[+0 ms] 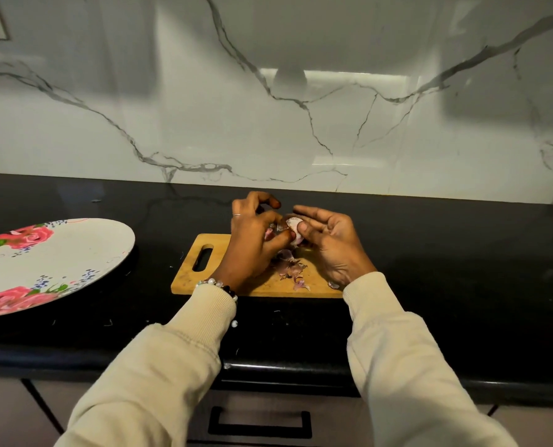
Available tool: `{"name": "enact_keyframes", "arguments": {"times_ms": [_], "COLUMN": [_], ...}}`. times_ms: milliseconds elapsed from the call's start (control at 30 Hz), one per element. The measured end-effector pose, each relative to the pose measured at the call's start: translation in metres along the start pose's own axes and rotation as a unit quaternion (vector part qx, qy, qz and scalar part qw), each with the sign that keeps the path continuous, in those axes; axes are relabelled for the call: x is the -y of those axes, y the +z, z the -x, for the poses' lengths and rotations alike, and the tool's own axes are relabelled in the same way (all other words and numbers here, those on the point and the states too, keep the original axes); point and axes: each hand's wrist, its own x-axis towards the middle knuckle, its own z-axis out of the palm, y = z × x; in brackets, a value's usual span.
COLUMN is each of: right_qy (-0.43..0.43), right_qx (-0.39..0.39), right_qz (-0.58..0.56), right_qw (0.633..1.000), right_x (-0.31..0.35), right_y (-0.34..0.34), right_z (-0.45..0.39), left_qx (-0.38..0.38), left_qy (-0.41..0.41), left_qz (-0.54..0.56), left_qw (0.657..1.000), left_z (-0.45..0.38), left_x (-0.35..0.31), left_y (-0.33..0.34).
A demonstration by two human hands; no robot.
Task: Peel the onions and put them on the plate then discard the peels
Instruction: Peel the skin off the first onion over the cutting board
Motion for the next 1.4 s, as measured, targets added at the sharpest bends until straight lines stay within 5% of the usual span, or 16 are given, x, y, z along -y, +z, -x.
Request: {"name": "enact_keyframes", "arguments": {"times_ms": [667,933,1400], "right_qy": [0.014,-0.014,-0.015], "right_qx": [-0.044,-0.164,-0.065], "right_qz": [-0.031,-0.069,-0.114], "right_qw": [0.998,0.984,0.991], "right_x": [0.000,0.002,0.008], "right_y": [0.007,-0.004,0.001], "right_z": [0.001,-0.007,-0.002], "left_qx": [-0.006,-0.037,-0.078], "left_qy": [0.027,-0.057,-0.036], "left_qz": [-0.101,0.010,-0.067], "left_qw": [0.995,0.998,0.994], "left_z": [0.005,0.004,0.003], "left_x": [-0.005,-0.006,-0.001], "left_y": [0.001,-0.006,-0.006]}}
